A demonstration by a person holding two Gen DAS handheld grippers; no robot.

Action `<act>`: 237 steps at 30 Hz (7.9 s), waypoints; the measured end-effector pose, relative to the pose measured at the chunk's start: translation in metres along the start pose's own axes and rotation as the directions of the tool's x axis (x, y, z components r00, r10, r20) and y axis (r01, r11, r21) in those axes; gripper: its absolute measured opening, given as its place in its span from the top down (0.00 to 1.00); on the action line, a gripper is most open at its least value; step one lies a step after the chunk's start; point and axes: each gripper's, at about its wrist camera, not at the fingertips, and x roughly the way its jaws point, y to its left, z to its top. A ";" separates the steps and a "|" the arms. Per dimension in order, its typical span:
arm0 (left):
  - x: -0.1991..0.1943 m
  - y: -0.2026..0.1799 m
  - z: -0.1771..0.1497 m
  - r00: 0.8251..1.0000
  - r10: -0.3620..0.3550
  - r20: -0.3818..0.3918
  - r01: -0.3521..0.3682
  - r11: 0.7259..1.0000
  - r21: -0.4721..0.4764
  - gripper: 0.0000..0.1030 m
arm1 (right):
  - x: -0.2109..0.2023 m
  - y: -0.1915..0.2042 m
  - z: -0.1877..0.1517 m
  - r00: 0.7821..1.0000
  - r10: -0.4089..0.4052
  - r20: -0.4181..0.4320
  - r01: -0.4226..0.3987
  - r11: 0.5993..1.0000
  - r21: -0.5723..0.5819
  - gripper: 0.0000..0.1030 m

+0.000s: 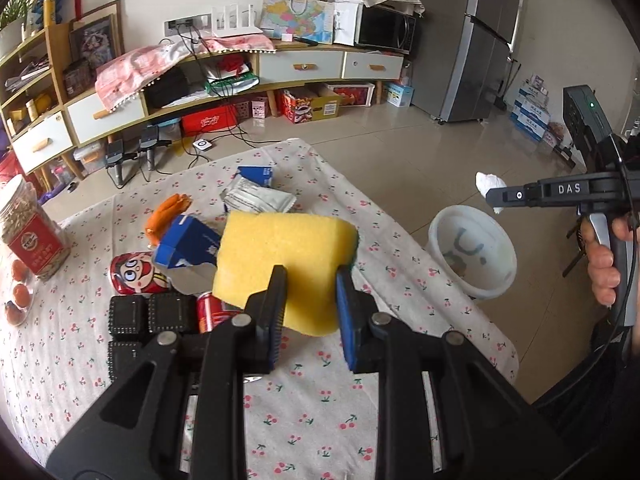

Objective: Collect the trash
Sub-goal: 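Carry sponge and tissue over the bucket and open both grippers to drop them, then move both grippers back to the table toward the blue tissue box, then grasp the blue tissue box with the left gripper while the right grasps the foil packet, then carry the foil packet over the bucket with the right gripper while the left carries the tissue box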

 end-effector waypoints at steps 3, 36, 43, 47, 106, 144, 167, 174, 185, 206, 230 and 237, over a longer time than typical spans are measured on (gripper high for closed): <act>0.011 -0.026 0.001 0.999 -0.049 -0.014 0.049 0.998 0.036 0.75 | -0.013 -0.046 0.003 0.994 -0.111 0.010 0.110 0.991 0.078 0.82; 0.130 -0.183 0.021 0.875 -0.455 -0.162 0.442 0.890 -0.113 0.74 | 0.002 -0.161 -0.010 0.959 -0.229 -0.167 0.271 0.912 0.306 0.43; 0.150 -0.202 0.017 0.857 -0.435 -0.278 0.427 0.900 -0.091 0.43 | -0.004 -0.166 -0.006 0.957 -0.251 -0.143 0.285 0.897 0.337 0.41; 0.145 -0.189 0.021 0.850 -0.460 -0.257 0.438 0.888 -0.142 0.41 | -0.004 -0.165 -0.005 0.959 -0.248 -0.135 0.280 0.897 0.342 0.41; 0.101 0.155 0.031 0.954 0.008 -0.298 -0.109 0.940 -0.323 0.41 | 0.160 0.067 0.052 0.972 0.056 -0.229 -0.054 0.998 0.013 0.37; 0.101 0.106 0.033 0.943 -0.198 -0.267 0.091 0.927 -0.365 0.54 | 0.224 0.088 0.081 0.945 0.294 -0.141 -0.265 0.944 0.196 0.90; 0.127 0.024 0.008 0.907 -0.041 -0.419 0.013 0.997 -0.070 0.38 | 0.186 0.065 0.085 0.960 0.260 -0.108 -0.237 0.953 0.187 0.84; 0.122 0.024 0.006 0.922 -0.053 -0.384 0.020 0.996 -0.089 0.68 | 0.213 0.050 0.077 0.967 0.202 -0.155 -0.168 0.963 0.209 0.47; 0.113 0.034 0.004 0.920 -0.135 -0.368 0.072 0.981 -0.178 1.00 | 0.232 0.081 0.069 0.975 0.141 -0.170 -0.136 0.990 0.041 0.59; 0.147 0.010 0.005 0.913 -0.151 -0.379 0.106 0.985 -0.137 0.48 | 0.129 0.059 0.065 0.992 0.109 -0.067 -0.106 0.993 0.044 0.92; 0.083 -0.068 0.011 0.953 -0.222 -0.205 0.212 0.975 -0.072 0.71 | -0.017 -0.096 0.004 0.993 -0.118 -0.004 0.117 0.977 0.176 0.92; 0.075 -0.119 0.020 0.926 -0.329 -0.185 0.328 0.944 -0.038 0.71 | 0.014 -0.131 -0.014 0.973 -0.160 -0.164 0.194 0.957 0.217 0.92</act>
